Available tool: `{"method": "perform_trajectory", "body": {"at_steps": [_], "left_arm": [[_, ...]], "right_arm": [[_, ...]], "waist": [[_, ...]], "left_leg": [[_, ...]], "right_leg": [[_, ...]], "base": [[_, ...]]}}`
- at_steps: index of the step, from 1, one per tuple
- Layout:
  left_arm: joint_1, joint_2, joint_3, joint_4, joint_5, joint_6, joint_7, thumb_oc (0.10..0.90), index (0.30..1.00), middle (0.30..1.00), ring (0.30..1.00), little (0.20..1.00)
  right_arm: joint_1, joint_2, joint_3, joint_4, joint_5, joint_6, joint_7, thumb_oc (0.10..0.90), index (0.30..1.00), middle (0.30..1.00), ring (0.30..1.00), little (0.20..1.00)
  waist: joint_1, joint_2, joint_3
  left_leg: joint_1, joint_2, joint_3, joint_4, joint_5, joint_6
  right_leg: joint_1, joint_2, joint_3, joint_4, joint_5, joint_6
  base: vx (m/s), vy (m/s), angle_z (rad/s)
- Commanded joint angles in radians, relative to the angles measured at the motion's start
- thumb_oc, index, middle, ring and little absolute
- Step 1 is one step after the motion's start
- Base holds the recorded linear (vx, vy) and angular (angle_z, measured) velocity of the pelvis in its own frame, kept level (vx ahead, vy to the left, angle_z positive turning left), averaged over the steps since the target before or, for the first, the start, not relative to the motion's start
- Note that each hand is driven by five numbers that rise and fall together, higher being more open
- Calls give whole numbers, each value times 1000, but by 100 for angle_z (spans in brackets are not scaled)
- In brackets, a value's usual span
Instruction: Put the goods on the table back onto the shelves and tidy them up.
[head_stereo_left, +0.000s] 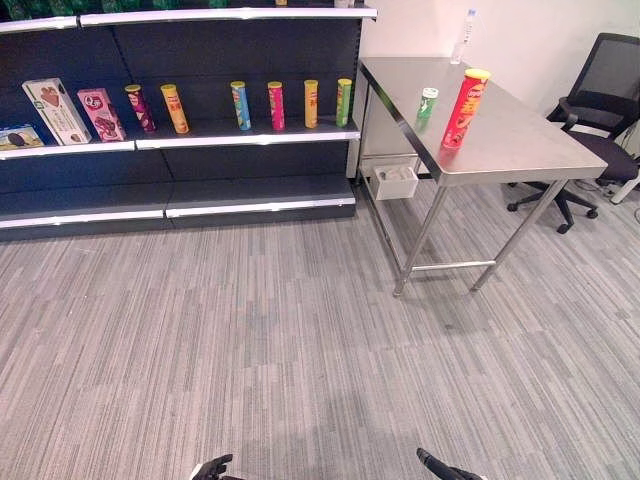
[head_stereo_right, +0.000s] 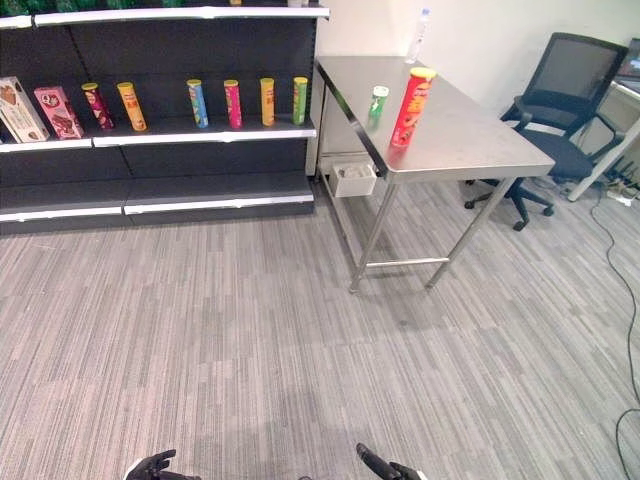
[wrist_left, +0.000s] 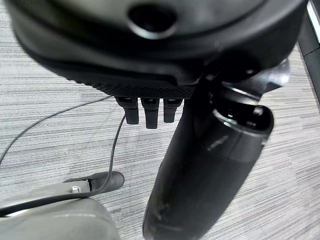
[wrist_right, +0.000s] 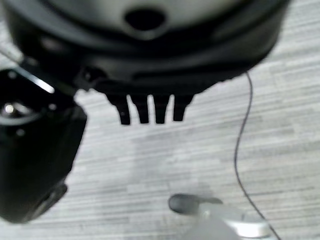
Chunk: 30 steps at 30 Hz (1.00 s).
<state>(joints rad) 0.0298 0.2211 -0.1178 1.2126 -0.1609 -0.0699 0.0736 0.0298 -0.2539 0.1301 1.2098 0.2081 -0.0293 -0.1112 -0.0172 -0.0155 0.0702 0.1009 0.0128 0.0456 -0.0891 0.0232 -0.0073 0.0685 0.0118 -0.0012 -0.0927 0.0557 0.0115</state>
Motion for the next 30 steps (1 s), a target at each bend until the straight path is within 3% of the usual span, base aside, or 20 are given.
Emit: {"method": "perform_trajectory", "body": {"at_steps": [1,30], "left_arm": [[-63,20,-30,5,-22,-45,-3,800,900,900,900,900],[-67,13,-35,43,3,-36,-4,800,900,900,900,900]], "right_arm": [[-39,-26,-3,4,21,-26,3,800,900,900,900,900],[-44,-21,2,13,24,-25,5,800,900,900,900,900]], "waist": [[-4,-22,0],[-10,-21,2]], "left_leg": [[-13,-15,5,2,-68,-44],[-21,-17,5,2,-67,-38]], "right_leg": [[10,-91,-27,11,-36,163],[-13,-90,-14,39,-40,161]], "base": [[0,0,0],[0,0,0]]}}
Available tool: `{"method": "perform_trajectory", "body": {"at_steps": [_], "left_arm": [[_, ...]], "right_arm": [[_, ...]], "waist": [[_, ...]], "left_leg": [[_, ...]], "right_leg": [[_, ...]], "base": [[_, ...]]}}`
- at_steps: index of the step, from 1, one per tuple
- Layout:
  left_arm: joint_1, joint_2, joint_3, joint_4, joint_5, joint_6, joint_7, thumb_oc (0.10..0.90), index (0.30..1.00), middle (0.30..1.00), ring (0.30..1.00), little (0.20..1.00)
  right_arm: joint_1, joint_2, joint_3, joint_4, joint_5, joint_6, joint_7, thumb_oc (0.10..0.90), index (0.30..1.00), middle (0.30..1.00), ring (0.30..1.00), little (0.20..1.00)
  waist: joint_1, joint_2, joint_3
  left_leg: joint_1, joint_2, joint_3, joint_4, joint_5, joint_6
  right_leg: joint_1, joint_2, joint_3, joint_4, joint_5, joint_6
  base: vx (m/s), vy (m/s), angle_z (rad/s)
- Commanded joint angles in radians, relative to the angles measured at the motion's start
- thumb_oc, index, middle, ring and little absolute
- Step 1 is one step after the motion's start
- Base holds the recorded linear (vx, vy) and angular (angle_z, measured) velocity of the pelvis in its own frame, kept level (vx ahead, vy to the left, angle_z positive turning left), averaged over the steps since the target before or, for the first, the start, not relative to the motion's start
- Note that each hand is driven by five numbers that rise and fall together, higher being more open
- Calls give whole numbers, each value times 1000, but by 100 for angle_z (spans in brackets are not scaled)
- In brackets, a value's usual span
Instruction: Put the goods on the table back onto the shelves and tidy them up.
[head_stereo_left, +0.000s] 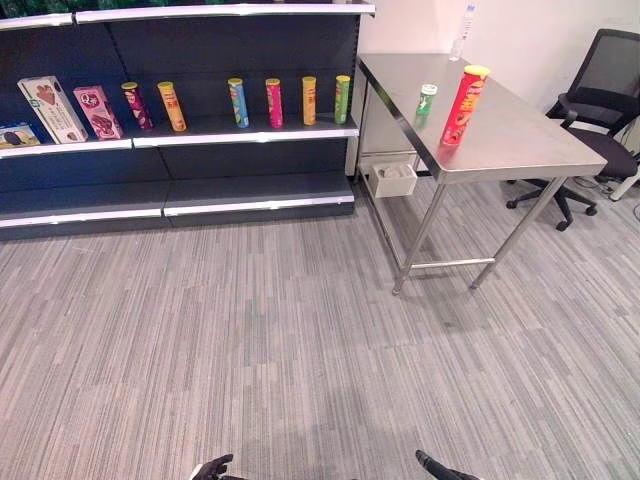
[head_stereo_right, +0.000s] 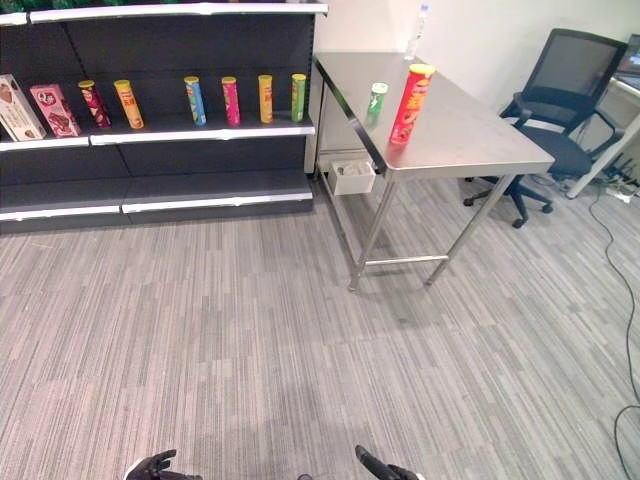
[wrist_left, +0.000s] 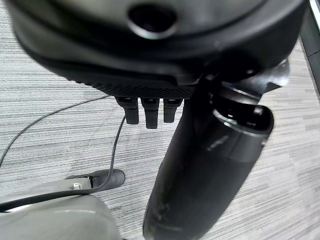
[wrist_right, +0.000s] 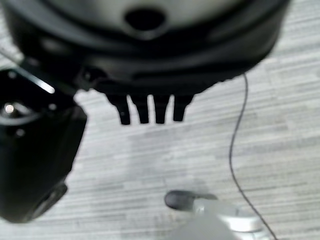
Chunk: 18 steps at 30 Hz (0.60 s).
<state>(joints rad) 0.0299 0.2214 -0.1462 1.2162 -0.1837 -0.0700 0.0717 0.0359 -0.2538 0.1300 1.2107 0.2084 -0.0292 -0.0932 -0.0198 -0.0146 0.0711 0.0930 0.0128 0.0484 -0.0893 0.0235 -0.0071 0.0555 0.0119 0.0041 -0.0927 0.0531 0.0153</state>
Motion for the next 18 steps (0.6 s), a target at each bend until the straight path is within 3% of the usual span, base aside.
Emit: {"method": "perform_trajectory", "body": {"at_steps": [1,18], "left_arm": [[-67,13,-7,39,26,-36,-2,800,900,900,900,900],[-68,14,-5,38,17,-27,-6,800,900,900,900,900]], "right_arm": [[-50,-21,2,13,23,-25,-13,800,900,900,900,900],[-58,-34,4,-7,43,-23,-8,800,900,900,900,900]], "waist": [[-7,-21,1],[-3,-29,22]], "left_leg": [[-13,-17,2,2,-67,-39],[-9,4,0,4,-66,-45]], "right_leg": [[0,-90,-20,39,-37,157],[-11,-67,-14,49,-57,144]], "base": [[0,0,0],[17,-51,0]]}}
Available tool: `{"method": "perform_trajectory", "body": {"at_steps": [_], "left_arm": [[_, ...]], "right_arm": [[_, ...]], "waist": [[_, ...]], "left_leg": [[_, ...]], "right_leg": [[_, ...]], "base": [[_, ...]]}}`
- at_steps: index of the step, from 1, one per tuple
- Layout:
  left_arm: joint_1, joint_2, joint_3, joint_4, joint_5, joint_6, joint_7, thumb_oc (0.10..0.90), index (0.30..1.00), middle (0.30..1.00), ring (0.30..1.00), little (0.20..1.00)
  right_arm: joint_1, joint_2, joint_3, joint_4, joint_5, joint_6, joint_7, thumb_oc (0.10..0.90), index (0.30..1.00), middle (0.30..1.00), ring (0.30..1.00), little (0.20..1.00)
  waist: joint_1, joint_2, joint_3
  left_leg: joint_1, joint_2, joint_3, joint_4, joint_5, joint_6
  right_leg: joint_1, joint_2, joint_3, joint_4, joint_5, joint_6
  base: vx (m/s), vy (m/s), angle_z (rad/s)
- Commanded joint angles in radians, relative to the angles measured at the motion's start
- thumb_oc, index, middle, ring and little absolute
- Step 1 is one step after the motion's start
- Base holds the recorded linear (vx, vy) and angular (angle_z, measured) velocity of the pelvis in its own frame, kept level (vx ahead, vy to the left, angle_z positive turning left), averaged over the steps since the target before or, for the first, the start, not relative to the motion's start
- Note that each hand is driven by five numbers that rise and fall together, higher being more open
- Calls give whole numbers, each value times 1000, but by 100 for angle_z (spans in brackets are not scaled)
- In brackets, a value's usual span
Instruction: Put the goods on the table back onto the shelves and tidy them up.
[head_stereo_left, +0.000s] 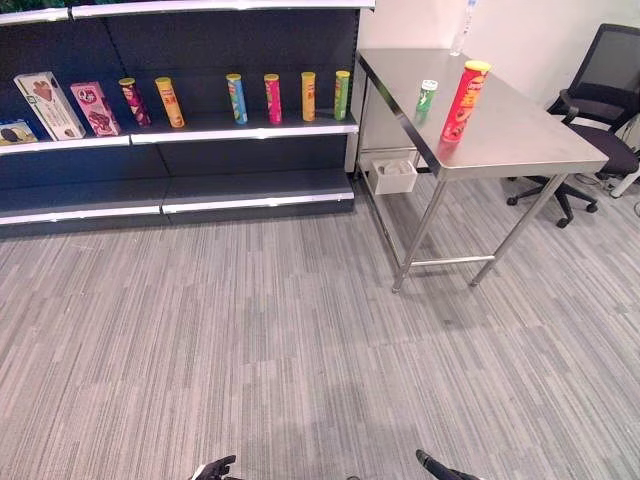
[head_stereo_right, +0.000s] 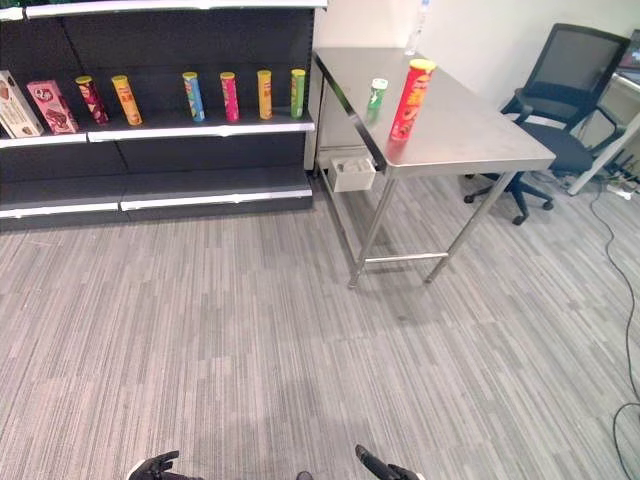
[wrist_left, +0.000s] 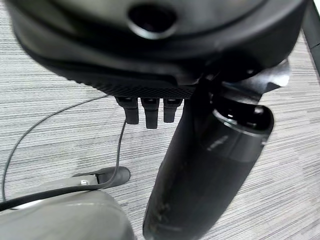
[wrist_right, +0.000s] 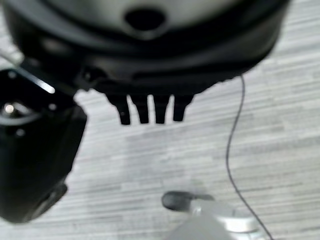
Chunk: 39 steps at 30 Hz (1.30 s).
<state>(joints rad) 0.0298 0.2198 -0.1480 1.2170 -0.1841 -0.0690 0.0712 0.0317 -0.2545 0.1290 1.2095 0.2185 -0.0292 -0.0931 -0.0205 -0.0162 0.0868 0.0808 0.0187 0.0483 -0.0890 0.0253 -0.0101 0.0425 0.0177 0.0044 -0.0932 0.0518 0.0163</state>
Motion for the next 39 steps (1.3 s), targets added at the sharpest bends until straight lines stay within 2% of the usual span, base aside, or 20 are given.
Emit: {"method": "perform_trajectory", "body": {"at_steps": [1,6,10,11,12,15,16,17,19,21,22,24,25,27,29,32,33,35,36,39], "left_arm": [[-73,19,-2,32,6,-28,-4,800,900,900,900,900],[-70,23,8,29,-11,-29,-5,800,900,900,900,900],[-88,28,9,-13,-72,-35,3,800,900,900,900,900],[-88,27,9,-13,-72,-34,3,800,900,900,900,900],[-89,23,7,-19,-86,-41,5,800,900,900,900,900],[-80,14,9,-20,-99,-44,-1,800,900,900,900,900],[-70,11,9,-21,-98,-47,-1,800,900,900,900,900],[-67,11,6,-22,-93,-47,-1,800,900,900,900,900],[-52,14,12,-11,-69,-47,-3,800,900,900,900,900],[-34,13,26,5,-60,-40,-4,800,900,900,900,900],[-30,20,36,8,-58,-39,-3,800,900,900,900,900],[-31,37,48,-2,-63,-37,-3,800,900,900,900,900],[-34,51,56,-23,-74,-36,-3,800,900,900,900,900],[-43,62,55,-24,-73,-34,2,800,900,900,900,900],[-55,71,54,-29,-80,-35,10,800,900,900,900,900],[-67,74,47,-27,-82,-40,11,800,900,900,900,900],[-74,74,41,-21,-78,-40,10,800,900,900,900,900],[-75,73,42,-20,-70,-39,9,800,900,900,900,900],[-81,65,40,-5,-44,-40,4,800,900,900,900,900],[-81,51,32,-2,-38,-43,-2,800,900,900,900,900]], "right_arm": [[-61,-36,8,-7,40,-26,-9,800,900,900,900,900],[-58,-39,16,-17,45,-32,-6,800,900,900,900,900],[-68,-67,34,-77,52,-46,-12,800,900,900,900,900],[-68,-67,34,-77,52,-46,-12,800,900,900,900,900],[-73,-78,34,-87,52,-43,-19,800,900,900,900,900],[-72,-86,30,-96,51,-43,-19,800,900,900,900,900],[-75,-98,30,-94,46,-46,-25,800,900,900,900,900],[-76,-102,28,-94,43,-48,-30,800,900,900,900,900],[-71,-104,21,-74,30,-47,-29,800,900,900,900,900],[-55,-89,19,-59,-6,-39,-18,800,900,900,900,900],[-49,-85,17,-56,-18,-33,-14,800,900,900,900,900],[-39,-77,12,-54,-25,-32,-1,800,900,900,900,900],[-43,-79,9,-61,-25,-32,0,800,900,900,900,900],[-57,-81,3,-69,-21,-32,-4,800,900,900,900,900],[-60,-69,-1,-82,-12,-35,-11,800,900,900,900,900],[-64,-70,1,-73,-4,-36,-10,800,900,900,900,900],[-71,-71,10,-61,0,-33,-9,800,900,900,900,900],[-69,-72,13,-59,2,-33,-11,800,900,900,900,900],[-62,-73,15,-43,-2,-31,-11,800,900,900,900,900],[-52,-79,12,-37,-2,-27,-10,800,900,900,900,900]], "waist": [[1,-31,15],[7,-39,31],[33,-65,116],[30,-63,114],[36,-64,124],[49,-51,113],[63,-22,102],[70,-16,98],[78,-15,85],[88,-2,51],[92,-11,42],[95,-39,27],[93,-44,33],[87,-28,49],[75,0,59],[45,6,60],[19,-6,66],[7,-8,78],[-17,-20,79],[-30,-28,86]], "left_leg": [[-17,4,0,35,-76,-45],[-52,20,-5,131,-107,-50],[-287,-32,-117,522,-31,-39],[-294,-31,-121,530,-35,-40],[-379,-66,-139,536,-48,-29],[-391,-73,-152,394,-41,-38],[-435,-46,-154,174,56,-58],[-445,-40,-139,86,80,-69],[-445,-38,-88,21,107,-79],[-403,-40,-113,17,175,-77],[-385,-47,-114,25,169,-70],[-338,-68,-88,51,127,-44],[-292,-79,-74,54,91,-15],[-244,-67,-61,54,60,9],[-188,-40,-43,57,18,22],[-112,-38,-41,29,-19,13],[-60,-61,-51,14,-44,7],[-26,-66,-65,10,-62,5],[22,-85,-89,2,-85,3],[71,-88,-115,2,-114,-5]], "right_leg": [[-12,-67,-10,60,-60,136],[-17,-49,-2,83,-83,113],[-30,-34,11,126,-95,73],[-33,-32,8,127,-95,72],[-30,-32,15,127,-108,72],[6,-23,20,93,-127,79],[38,-1,28,76,-153,80],[65,-1,40,70,-170,79],[123,-4,70,63,-196,83],[158,-25,100,91,-217,97],[159,-51,112,119,-210,111],[121,-108,143,243,-65,158],[59,-123,157,385,69,186],[-23,-143,119,536,169,178],[-112,-194,2,588,131,145],[-187,-161,-108,422,-4,134],[-248,-104,-133,258,-4,151],[-236,-82,-134,177,7,160],[-292,-31,-114,62,54,182],[-279,-24,-130,26,88,190]], "base": [[17,-171,-1],[40,-142,-1],[-26,-178,8],[79,-117,10],[227,-45,-4],[290,12,8],[532,90,-3],[530,99,4],[457,141,11],[650,294,-72],[745,330,-134],[539,220,-126],[377,179,-104],[312,193,-39],[363,194,10],[413,43,-31],[433,-58,-20],[360,-51,4],[413,-70,67],[411,-145,121]]}}
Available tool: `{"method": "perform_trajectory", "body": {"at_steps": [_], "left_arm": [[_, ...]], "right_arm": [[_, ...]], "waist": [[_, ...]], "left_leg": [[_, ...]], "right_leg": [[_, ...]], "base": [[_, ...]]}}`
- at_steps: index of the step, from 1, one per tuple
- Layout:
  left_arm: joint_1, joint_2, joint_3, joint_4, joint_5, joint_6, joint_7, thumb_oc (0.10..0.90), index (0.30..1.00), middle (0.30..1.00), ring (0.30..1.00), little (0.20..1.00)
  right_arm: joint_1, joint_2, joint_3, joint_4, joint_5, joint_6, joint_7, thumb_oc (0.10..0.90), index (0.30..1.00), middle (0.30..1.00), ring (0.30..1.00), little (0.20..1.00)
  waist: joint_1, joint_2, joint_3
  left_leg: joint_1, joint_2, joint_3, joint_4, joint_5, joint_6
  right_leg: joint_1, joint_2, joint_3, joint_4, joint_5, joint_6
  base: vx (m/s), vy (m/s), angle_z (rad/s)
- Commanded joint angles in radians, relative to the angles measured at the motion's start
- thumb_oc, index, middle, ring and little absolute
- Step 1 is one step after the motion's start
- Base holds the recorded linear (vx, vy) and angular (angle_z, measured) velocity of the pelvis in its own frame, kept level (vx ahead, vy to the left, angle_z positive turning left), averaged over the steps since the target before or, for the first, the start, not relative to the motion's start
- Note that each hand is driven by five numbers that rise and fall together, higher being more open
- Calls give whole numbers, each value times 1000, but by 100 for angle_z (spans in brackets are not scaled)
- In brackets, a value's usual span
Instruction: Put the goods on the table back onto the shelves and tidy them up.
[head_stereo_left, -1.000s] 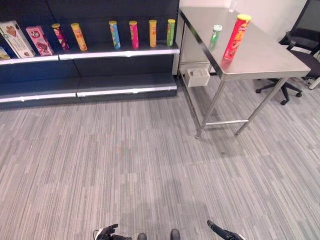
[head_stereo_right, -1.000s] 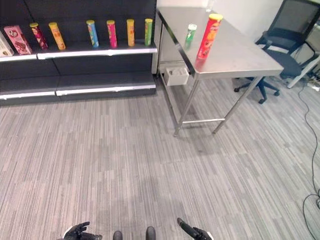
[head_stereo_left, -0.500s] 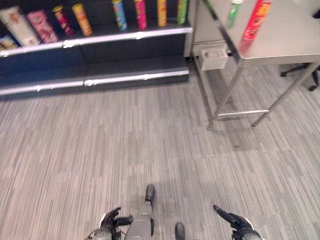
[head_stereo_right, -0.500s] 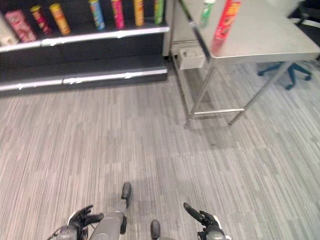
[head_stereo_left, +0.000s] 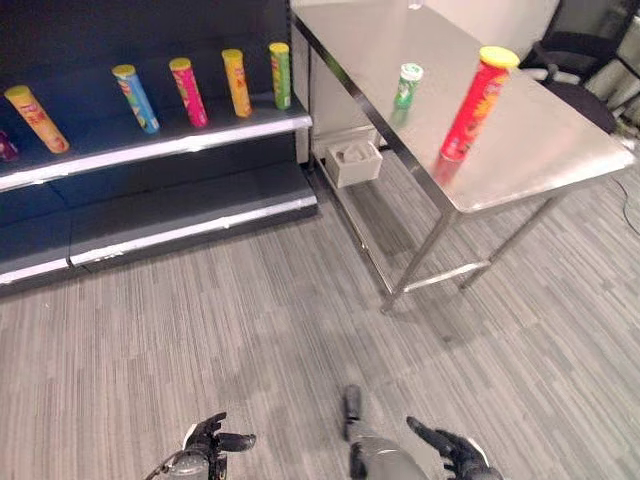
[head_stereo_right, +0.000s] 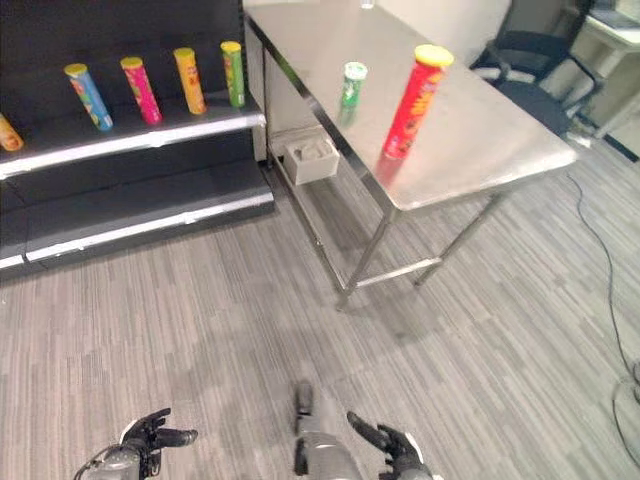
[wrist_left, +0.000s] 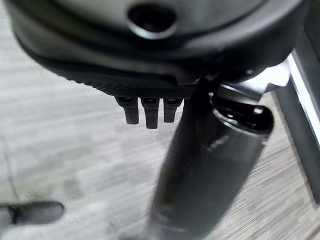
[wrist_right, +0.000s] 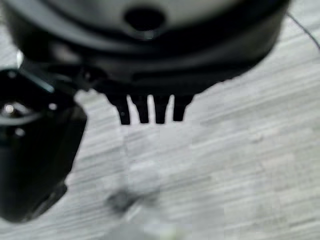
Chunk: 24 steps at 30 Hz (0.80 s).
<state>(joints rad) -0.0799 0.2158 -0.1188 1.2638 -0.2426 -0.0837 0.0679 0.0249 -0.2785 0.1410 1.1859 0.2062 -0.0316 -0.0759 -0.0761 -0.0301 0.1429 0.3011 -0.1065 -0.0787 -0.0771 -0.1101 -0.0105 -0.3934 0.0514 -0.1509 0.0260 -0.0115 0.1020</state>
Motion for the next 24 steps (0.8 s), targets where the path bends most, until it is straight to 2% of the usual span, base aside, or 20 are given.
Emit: {"method": "perform_trajectory", "body": {"at_steps": [1,2,3,4,5,6,7,8,9,10,11,12,13,14,15,16,18,20,24], "left_arm": [[34,44,-4,-42,34,-31,-2,800,900,900,900,900],[34,41,-5,-42,33,-32,-2,800,900,900,900,900],[38,38,-9,-54,30,-33,-7,800,900,900,900,900],[39,38,-9,-54,30,-33,-7,800,900,900,900,900],[41,36,-9,-57,29,-33,-7,800,900,900,900,900],[42,36,-13,-69,26,-33,-11,800,900,900,900,900],[37,35,-13,-82,11,-30,-9,800,900,900,900,900],[35,34,-13,-87,-3,-30,-7,800,900,900,900,900],[36,30,-15,-93,-10,-30,-6,800,900,900,900,900],[36,30,-15,-93,-10,-30,-6,800,900,900,900,900],[41,26,-19,-99,-9,-31,-11,800,900,900,900,900],[42,26,-19,-99,-9,-31,-11,800,900,900,900,900],[50,24,-27,-99,-2,-35,-13,800,900,900,900,900],[52,20,-28,-94,-4,-36,-14,800,900,900,900,900],[52,20,-28,-94,-4,-36,-14,800,900,900,900,900],[57,19,-28,-79,-5,-37,-16,800,900,900,900,900],[58,17,-28,-75,-1,-34,-17,800,900,900,900,900],[56,17,-32,-66,7,-34,-15,800,900,900,900,900],[41,27,-23,-71,-5,-36,-8,800,900,900,900,900]], "right_arm": [[-26,-53,2,-11,11,-28,-22,800,900,900,900,900],[-24,-55,2,-8,7,-29,-22,800,900,900,900,900],[-18,-58,5,-4,8,-29,-17,800,900,900,900,900],[-18,-58,5,-4,8,-29,-17,800,900,900,900,900],[-17,-60,9,-1,7,-29,-15,800,900,900,900,900],[-18,-66,17,0,2,-29,-11,800,900,900,900,900],[-29,-79,24,-7,6,-28,-12,800,900,900,900,900],[-35,-85,22,-10,13,-25,-15,800,900,900,900,900],[-39,-89,20,-13,19,-25,-17,800,900,900,900,900],[-39,-89,20,-13,19,-25,-17,800,900,900,900,900],[-42,-91,19,-20,27,-29,-19,800,900,900,900,900],[-42,-91,19,-20,27,-29,-19,800,900,900,900,900],[-52,-95,26,-26,26,-34,-22,800,900,900,900,900],[-53,-94,30,-23,17,-35,-25,800,900,900,900,900],[-53,-94,30,-23,17,-34,-25,800,900,900,900,900],[-44,-87,30,-16,6,-32,-25,800,900,900,900,900],[-43,-84,32,-12,-2,-28,-22,800,900,900,900,900],[-38,-75,32,-5,-10,-27,-21,800,900,900,900,900],[-48,-61,34,1,-9,-26,-21,800,900,900,900,900]], "waist": [[28,-25,12],[28,-24,3],[26,-24,-14],[26,-23,-13],[27,-23,-17],[34,-26,-15],[58,-40,8],[68,-48,18],[76,-49,24],[76,-49,24],[91,-53,27],[93,-54,30],[114,-27,31],[123,-9,31],[123,-9,32],[124,3,25],[124,9,20],[113,18,9],[110,13,-6]], "left_leg": [[-119,51,-5,-4,-18,-10],[-109,69,0,10,-33,-24],[-115,102,20,83,-47,-47],[-115,102,20,86,-49,-47],[-130,107,27,148,-40,-58],[-157,105,29,237,-21,-66],[-283,85,20,499,36,-68],[-342,77,29,542,49,-61],[-390,73,42,544,33,-51],[-390,74,42,544,33,-51],[-423,54,46,428,-4,-33],[-418,54,47,425,-4,-33],[-454,22,-15,228,87,-46],[-465,20,-70,150,146,-56],[-462,20,-70,147,147,-56],[-473,25,-101,105,184,-67],[-455,35,-97,69,185,-66],[-401,54,-73,25,195,-63],[-371,59,-17,-6,180,-55]], "right_leg": [[182,-63,41,-76,159,81],[186,-63,21,-56,158,74],[220,-63,-1,-51,138,64],[221,-62,-1,-51,138,64],[244,-58,-6,-56,130,58],[273,-51,-2,-59,117,47],[338,-50,22,-73,90,17],[356,-61,27,-76,78,11],[370,-64,32,-81,70,10],[371,-64,32,-81,70,10],[391,-70,44,-86,61,15],[395,-70,45,-87,61,16],[410,-39,77,-95,46,20],[430,-22,101,-94,31,15],[432,-22,101,-94,30,15],[443,-18,137,-78,8,13],[448,-12,146,-77,0,11],[446,-16,151,-72,-7,12],[431,-51,165,-78,-1,33]], "base": [[321,-211,89],[539,-367,53],[336,-245,48],[304,-229,39],[172,-165,26],[287,-332,25],[229,-307,20],[182,-238,-2],[67,-70,-58],[167,-44,-52],[129,-21,-38],[246,0,-62],[224,59,-53],[222,58,-69],[298,148,-73],[194,111,-98],[167,112,-80],[168,189,-60],[136,218,-48]]}}
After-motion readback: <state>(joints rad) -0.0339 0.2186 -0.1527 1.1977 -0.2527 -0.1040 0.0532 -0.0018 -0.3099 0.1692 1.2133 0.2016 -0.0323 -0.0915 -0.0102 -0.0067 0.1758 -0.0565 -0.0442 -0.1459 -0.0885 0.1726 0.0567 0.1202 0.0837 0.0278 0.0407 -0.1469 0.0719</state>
